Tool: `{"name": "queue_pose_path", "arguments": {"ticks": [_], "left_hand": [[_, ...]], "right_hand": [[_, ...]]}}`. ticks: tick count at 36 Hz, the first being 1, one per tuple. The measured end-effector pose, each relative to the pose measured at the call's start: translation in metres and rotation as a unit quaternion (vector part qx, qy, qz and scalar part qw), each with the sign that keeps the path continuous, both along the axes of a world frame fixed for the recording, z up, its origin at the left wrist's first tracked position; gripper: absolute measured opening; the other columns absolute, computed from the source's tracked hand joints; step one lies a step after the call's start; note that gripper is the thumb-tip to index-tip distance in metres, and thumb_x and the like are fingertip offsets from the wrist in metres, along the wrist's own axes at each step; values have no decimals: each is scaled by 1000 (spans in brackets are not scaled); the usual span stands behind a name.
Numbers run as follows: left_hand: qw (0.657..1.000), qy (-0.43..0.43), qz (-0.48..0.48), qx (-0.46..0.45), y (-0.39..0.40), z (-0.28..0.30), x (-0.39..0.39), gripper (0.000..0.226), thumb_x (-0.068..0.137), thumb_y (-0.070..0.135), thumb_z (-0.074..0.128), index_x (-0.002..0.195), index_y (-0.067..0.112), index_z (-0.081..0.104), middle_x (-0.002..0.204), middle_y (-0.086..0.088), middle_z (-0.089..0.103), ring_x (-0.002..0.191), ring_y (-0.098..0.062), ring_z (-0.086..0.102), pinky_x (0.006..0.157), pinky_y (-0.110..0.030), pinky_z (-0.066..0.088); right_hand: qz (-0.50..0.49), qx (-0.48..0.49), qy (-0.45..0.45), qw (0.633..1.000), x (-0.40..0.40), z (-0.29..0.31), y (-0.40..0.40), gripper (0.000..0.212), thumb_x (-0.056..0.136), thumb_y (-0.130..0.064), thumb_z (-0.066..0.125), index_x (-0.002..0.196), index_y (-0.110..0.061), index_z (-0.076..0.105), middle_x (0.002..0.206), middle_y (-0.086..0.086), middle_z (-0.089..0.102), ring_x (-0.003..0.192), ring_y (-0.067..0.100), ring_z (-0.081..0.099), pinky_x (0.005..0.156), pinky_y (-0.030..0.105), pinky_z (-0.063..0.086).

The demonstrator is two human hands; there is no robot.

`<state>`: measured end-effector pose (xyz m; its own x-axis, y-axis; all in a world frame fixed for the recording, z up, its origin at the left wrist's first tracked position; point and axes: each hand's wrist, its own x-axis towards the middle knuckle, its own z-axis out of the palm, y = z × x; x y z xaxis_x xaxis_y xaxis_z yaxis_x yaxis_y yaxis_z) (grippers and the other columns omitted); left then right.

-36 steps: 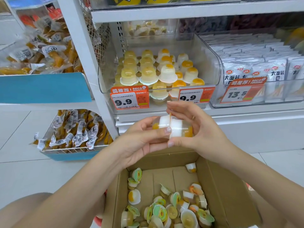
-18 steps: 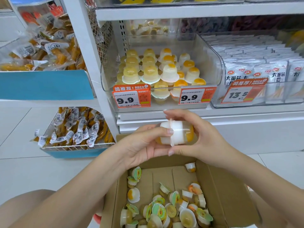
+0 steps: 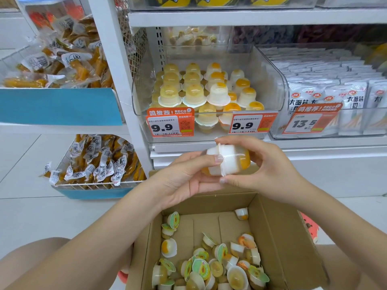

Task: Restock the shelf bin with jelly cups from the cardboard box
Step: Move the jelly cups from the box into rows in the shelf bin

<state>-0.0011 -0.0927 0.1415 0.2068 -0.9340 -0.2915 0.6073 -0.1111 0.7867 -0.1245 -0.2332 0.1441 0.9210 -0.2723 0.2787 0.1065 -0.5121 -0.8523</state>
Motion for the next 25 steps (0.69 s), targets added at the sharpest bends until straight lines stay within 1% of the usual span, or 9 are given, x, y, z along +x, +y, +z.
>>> {"name": "queue_pose_path", "arguments": {"ticks": [2, 4, 6, 9, 11, 12, 14, 17, 25], "left_hand": [[996, -81, 5, 25, -3, 4, 3, 65, 74, 29, 74, 131, 8, 51, 123, -11, 63, 99, -25, 68, 83, -41, 56], [965, -254, 14, 72, -5, 12, 8, 57, 77, 43, 72, 125, 15, 56, 119, 0, 66, 103, -19, 67, 87, -41, 55], [893, -432, 43, 116, -6, 14, 20, 51, 75, 50, 67, 117, 22, 61, 112, 9, 66, 103, -11, 64, 86, -31, 55], [754, -635, 66, 153, -5, 9, 43, 37, 84, 39, 66, 117, 25, 58, 115, 13, 60, 104, -5, 57, 83, -20, 47], [674, -713, 45, 186, -5, 3, 58, 36, 87, 33, 63, 121, 24, 55, 121, 9, 58, 110, -9, 54, 88, -27, 46], [652, -731, 35, 199, -6, 1, 64, 36, 88, 32, 61, 122, 23, 54, 123, 7, 58, 112, -11, 53, 90, -31, 46], [638, -739, 25, 214, -11, 0, 73, 36, 88, 30, 60, 123, 21, 54, 122, 5, 57, 112, -14, 52, 91, -35, 47], [630, -742, 11, 228, -19, -1, 79, 32, 87, 28, 60, 118, 21, 54, 114, 3, 59, 108, -18, 55, 87, -39, 50], [650, -731, -9, 207, -22, -10, 89, 36, 87, 26, 60, 121, 22, 50, 118, 4, 56, 112, -14, 53, 91, -38, 48]], "right_hand": [[-24, 23, -10, 999, 2, 4, -3, 61, 61, -26, 88, 117, -25, 62, 111, -14, 66, 105, 5, 60, 84, 15, 47], [-77, 30, -26, 996, 7, 13, -12, 54, 63, -23, 85, 112, -25, 64, 110, -15, 65, 95, -3, 60, 76, 11, 46], [-141, 14, -37, 989, 18, 25, -30, 48, 66, -19, 84, 109, -26, 64, 99, -17, 64, 78, -7, 57, 67, 8, 42], [-219, -46, -26, 974, 45, 48, -68, 47, 68, -27, 84, 111, -27, 64, 86, -20, 56, 69, -11, 51, 62, 4, 36], [-247, -118, 0, 962, 69, 64, -95, 56, 67, -34, 84, 117, -25, 62, 101, -11, 60, 88, -5, 54, 75, 11, 38], [-254, -157, 23, 954, 83, 70, -110, 62, 66, -37, 84, 121, -24, 59, 112, -4, 61, 101, 6, 55, 82, 18, 40], [-251, -232, 78, 937, 115, 80, -139, 74, 61, -41, 84, 126, -19, 56, 126, 5, 57, 115, 21, 52, 89, 28, 40], [-228, -304, 157, 912, 159, 83, -177, 75, 64, -36, 84, 129, -15, 53, 130, 11, 54, 118, 30, 51, 89, 31, 42], [-139, -394, 268, 868, 214, 83, -221, 66, 64, -34, 84, 123, -21, 56, 119, 7, 56, 102, 28, 55, 75, 32, 44]]}}
